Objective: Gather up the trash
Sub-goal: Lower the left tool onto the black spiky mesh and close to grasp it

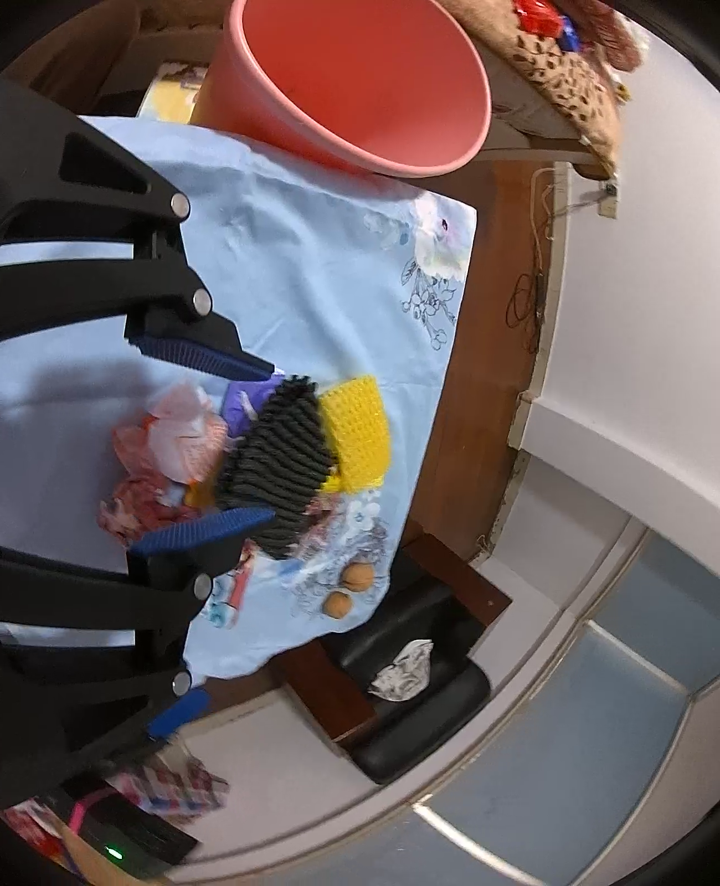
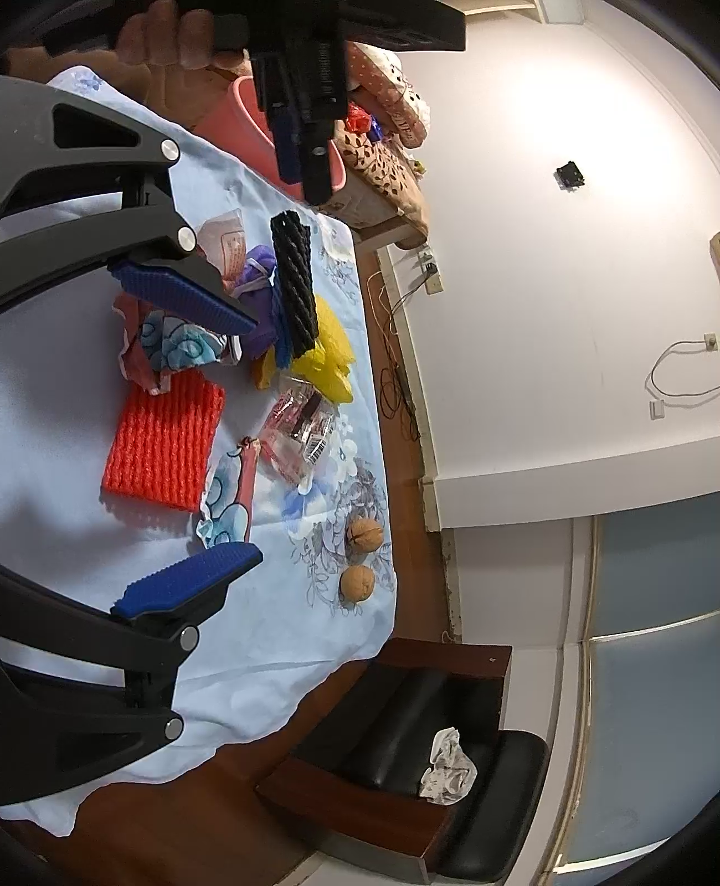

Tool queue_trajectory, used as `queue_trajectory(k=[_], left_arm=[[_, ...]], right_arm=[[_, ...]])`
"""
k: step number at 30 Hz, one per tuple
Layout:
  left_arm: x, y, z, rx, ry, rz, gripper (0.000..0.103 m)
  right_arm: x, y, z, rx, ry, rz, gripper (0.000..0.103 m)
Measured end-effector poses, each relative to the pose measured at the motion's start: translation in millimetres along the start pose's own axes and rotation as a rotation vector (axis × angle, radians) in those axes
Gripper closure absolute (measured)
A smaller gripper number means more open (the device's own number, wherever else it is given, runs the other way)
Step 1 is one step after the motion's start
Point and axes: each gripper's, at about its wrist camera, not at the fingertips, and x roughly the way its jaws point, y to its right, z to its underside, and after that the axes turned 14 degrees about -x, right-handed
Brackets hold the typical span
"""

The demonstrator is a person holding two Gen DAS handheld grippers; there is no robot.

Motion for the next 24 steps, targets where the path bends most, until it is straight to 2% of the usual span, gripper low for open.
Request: queue_trajectory(k=[2,10,13,17,18,21,24], left_arm=[[6,-3,-10,-0.036,-0.008,-0.008,0.052],[42,-8,-25,-0.069,-0.064,-0.06,0.052],[51,-5,-23,-0.048,-0.08,-0.044,0.052],[51,2,-16,0.017,-0.041,-0.043,0.052],[49,4,-14,0.035,-0.024,-0.039,0.054],[47,11,-11,0.09,-0.007,-0.041,0.078],[42,17,-6,0.14,0.025,-0.053,0.091]], right_arm=[[1,2,0,0.004,0.0,-0.001,0.027],[8,12,1,0.005,-0.008,0.003,0.027],[11,17,3,0.007,-0.02,-0.001,0.027],[14,20,4,0.01,-0.035,-0.014,0.027],[15,20,4,0.008,-0.037,-0.017,0.027],[16,19,5,0.0,-0.041,-0.027,0.027],[18,19,4,-0.004,-0.045,-0.035,0.027]])
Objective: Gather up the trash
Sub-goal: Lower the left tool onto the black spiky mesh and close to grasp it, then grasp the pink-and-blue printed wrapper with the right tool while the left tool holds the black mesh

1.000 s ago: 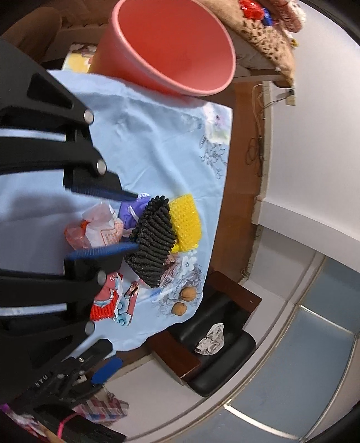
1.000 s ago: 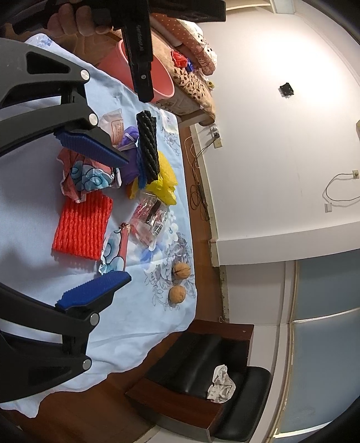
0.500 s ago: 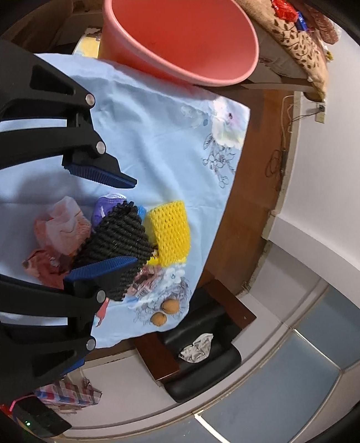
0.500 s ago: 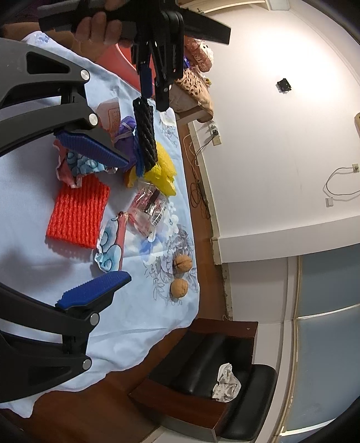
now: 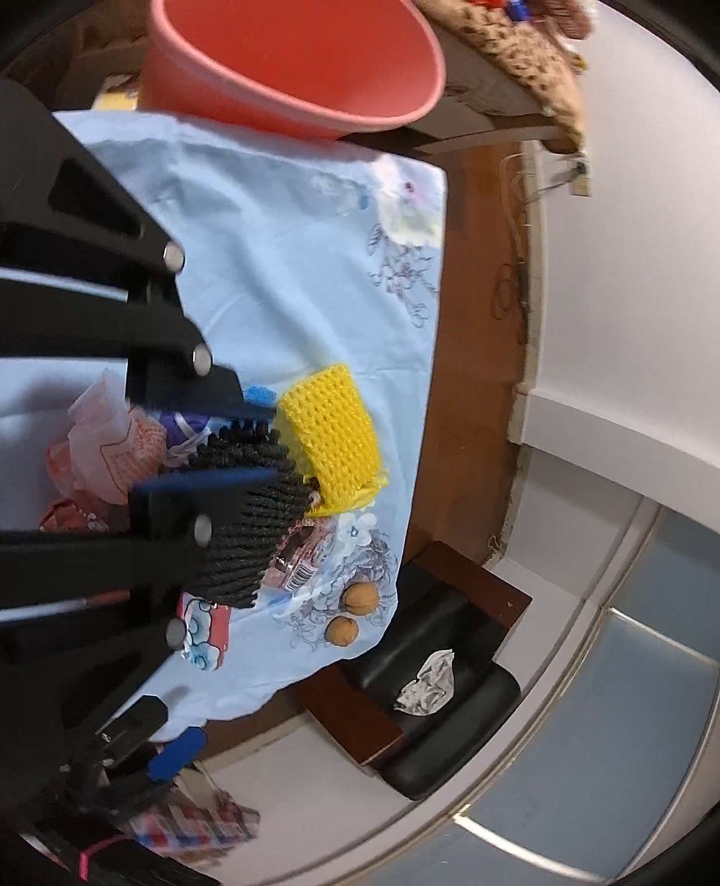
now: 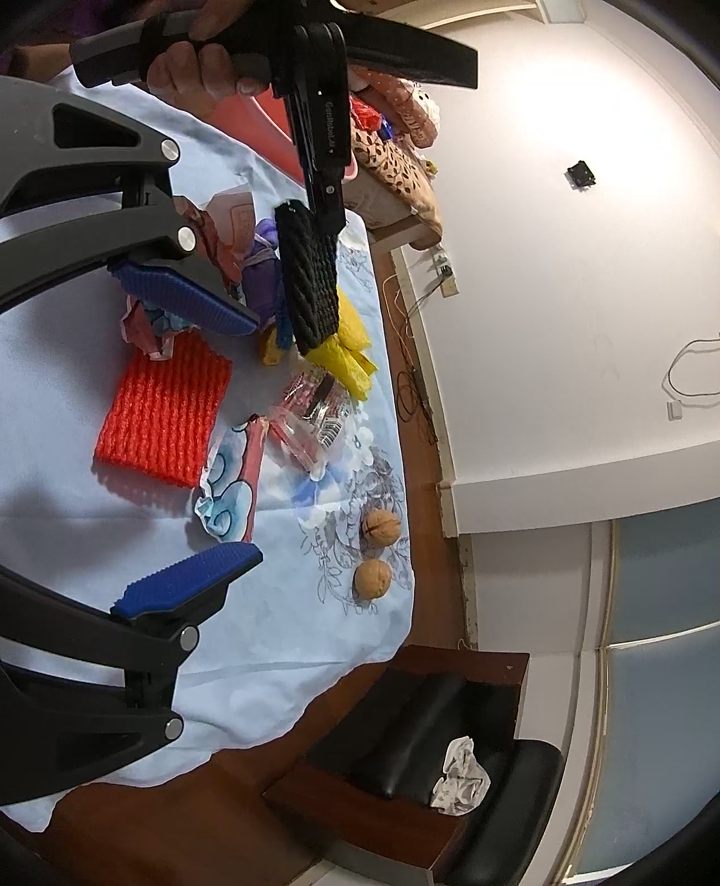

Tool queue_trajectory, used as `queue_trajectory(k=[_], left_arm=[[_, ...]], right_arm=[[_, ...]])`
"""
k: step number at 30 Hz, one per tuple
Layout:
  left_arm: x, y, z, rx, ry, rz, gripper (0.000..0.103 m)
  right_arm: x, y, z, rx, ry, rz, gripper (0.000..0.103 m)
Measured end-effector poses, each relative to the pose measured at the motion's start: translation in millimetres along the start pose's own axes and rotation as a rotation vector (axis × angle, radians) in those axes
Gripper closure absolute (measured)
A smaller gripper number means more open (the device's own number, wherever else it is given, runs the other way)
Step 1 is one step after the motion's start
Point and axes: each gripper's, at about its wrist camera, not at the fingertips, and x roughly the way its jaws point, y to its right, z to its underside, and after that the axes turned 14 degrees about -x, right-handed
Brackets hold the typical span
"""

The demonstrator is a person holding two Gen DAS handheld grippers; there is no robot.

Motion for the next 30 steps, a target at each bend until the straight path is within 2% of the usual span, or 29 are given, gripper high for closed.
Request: queue_trajectory(k=[10,15,18,22,26,30], left_arm=[[-40,8,-3,0.054,0.094,0.046,0.093],[-63,2,-11,0.036,0.146,0.055,0.094],[-75,-4,-15,0.025,0.175,0.041,0.094],[-88,-16,-19,0.001,0.193,0.004,0.094],[-95,-30,-20,-0.032,0.195,-0.031,0.094],[-96,-39,-24,-0.057,0.192,-0.052,0.094]], right_arm=[[1,1,-1,0.006,-0.012,-0.001,0.029],[3,-1,0,0.032,-0.034,-0.079,0.031],[5,-7,-1,0.01,-0.043,-0.098,0.035],[10,0,-6,-0.022,-0.047,-0.032,0.036],[30,21,-5,-0.013,-0.13,-0.03,0.036],[49,30,-2,-0.056,-0.192,-0.03,0.036]])
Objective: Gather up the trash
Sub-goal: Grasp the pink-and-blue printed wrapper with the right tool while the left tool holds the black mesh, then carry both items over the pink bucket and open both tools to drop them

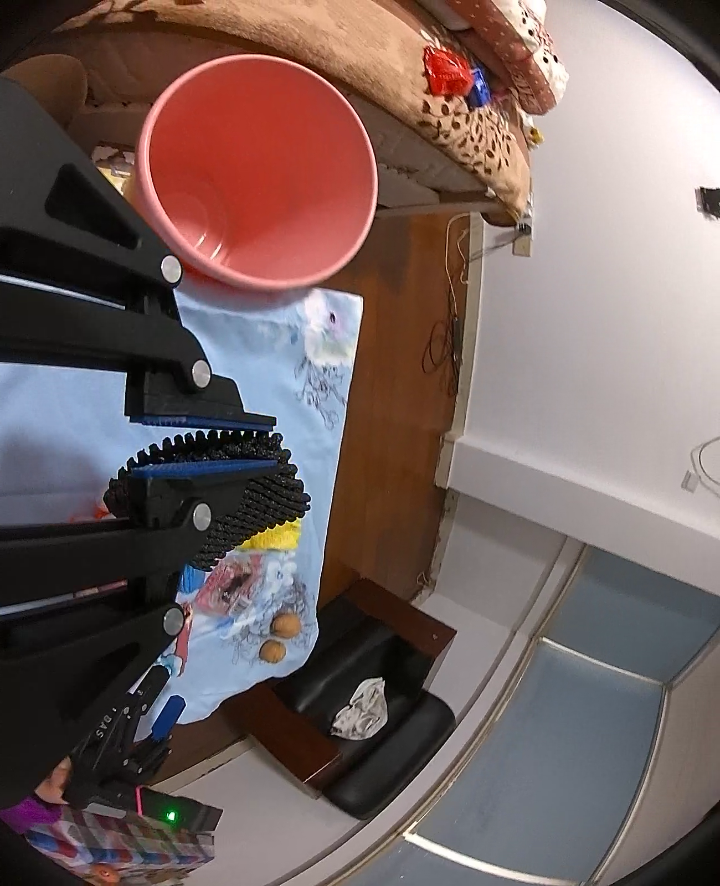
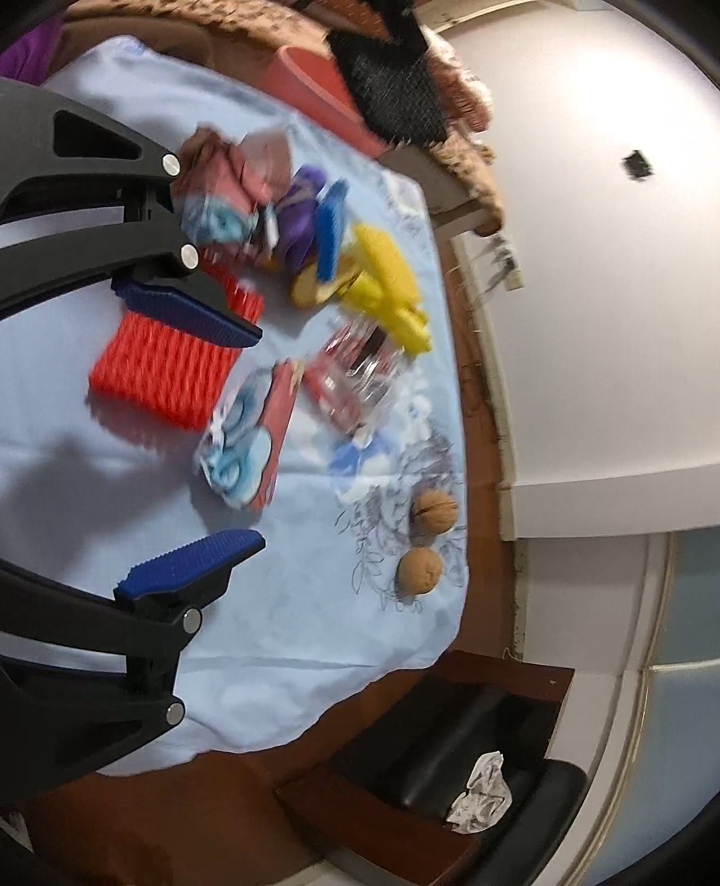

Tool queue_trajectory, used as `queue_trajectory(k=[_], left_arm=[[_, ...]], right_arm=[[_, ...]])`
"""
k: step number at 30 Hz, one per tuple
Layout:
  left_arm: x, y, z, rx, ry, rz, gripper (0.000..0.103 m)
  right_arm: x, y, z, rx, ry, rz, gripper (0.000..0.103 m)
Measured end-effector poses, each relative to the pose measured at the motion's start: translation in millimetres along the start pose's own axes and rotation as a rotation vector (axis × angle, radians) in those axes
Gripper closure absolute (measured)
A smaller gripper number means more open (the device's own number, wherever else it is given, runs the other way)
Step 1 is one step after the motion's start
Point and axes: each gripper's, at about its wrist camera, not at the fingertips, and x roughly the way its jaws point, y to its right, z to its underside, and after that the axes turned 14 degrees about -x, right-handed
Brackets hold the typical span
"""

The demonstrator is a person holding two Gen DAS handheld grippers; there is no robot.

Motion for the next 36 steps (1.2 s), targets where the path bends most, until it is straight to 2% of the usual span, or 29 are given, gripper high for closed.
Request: queue_trajectory(k=[6,8,9,11,14,20,27,32,36], left_arm=[[7,-7,0,-0.013,-0.017,-0.001,0.094],[10,-8,-2,-0.022,-0.025,0.007,0.094],[12,-8,-3,-0.024,-0.027,0.01,0.094],[14,-9,-5,-0.029,-0.031,0.019,0.094],[18,-11,-6,-0.033,-0.039,0.028,0.094],[22,-23,-15,-0.059,-0.034,0.046,0.094],[5,-48,-30,-0.107,0.042,0.032,0.094],[-15,-69,-38,-0.106,0.124,-0.038,0.094],[-33,-94,-46,-0.107,0.194,-0.113,0.094]], right_arm=[[23,7,-5,-0.032,-0.048,-0.004,0.037],[29,5,-5,-0.046,-0.072,-0.009,0.055],[32,3,-4,-0.053,-0.092,-0.02,0.06],[36,1,-1,-0.06,-0.12,-0.022,0.082],[34,2,4,-0.034,-0.118,-0.031,0.091],[8,0,-5,-0.003,-0.059,0.003,0.093],[-29,-20,-47,-0.032,0.06,0.02,0.093],[-34,-51,-81,-0.063,0.106,-0.054,0.093],[-23,-94,-110,-0.127,0.116,-0.137,0.093]])
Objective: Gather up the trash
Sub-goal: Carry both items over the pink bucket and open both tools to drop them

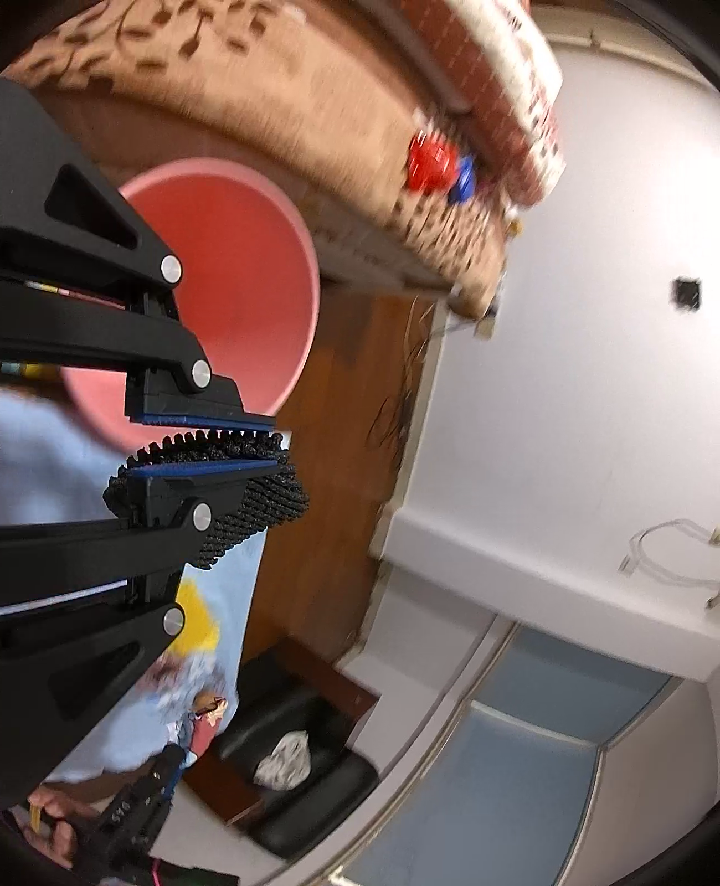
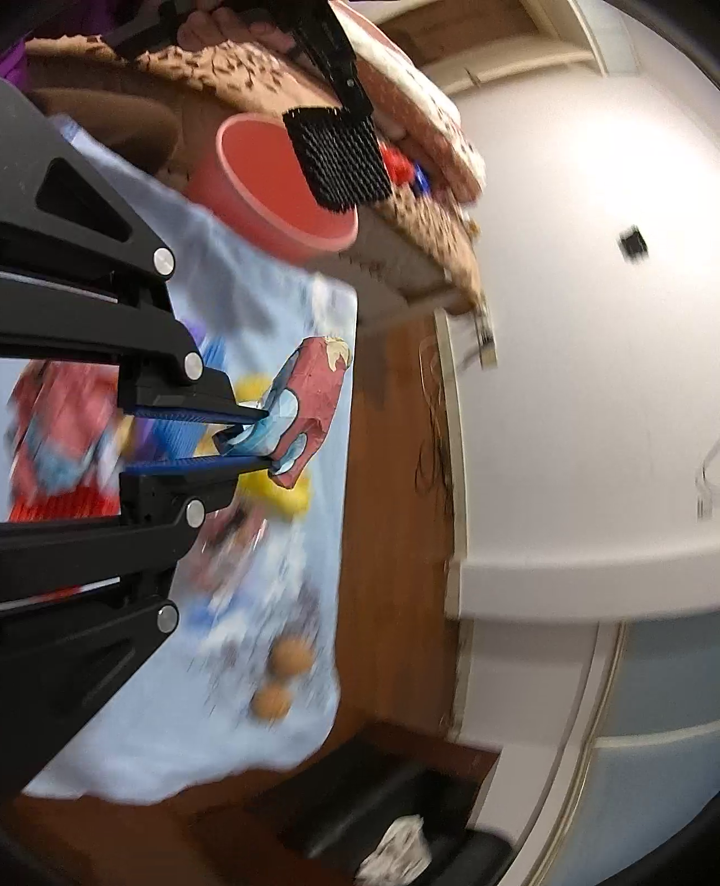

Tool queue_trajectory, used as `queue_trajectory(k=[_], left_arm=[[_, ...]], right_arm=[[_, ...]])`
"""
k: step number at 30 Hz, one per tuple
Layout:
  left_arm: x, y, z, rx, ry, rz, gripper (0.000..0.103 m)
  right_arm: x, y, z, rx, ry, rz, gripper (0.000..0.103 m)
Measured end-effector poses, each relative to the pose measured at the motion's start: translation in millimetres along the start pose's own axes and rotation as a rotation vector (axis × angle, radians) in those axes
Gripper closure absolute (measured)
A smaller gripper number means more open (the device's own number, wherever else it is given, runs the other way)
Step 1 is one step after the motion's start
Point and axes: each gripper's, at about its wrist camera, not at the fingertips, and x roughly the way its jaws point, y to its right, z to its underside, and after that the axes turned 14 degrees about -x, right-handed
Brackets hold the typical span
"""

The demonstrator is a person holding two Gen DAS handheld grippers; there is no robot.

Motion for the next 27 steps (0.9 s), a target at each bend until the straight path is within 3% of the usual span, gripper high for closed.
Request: queue_trajectory(k=[8,15,27], left_arm=[[-9,-50,-8,0.013,0.069,-0.153,0.093],[-2,-75,2,0.03,0.059,-0.229,0.093],[10,-97,10,-0.002,0.025,-0.269,0.092]], right_arm=[[51,-98,-56,-0.102,-0.012,-0.196,0.093],[98,-165,-77,-0.171,-0.052,-0.275,0.093],[138,-204,-66,-0.208,-0.123,-0.313,0.091]])
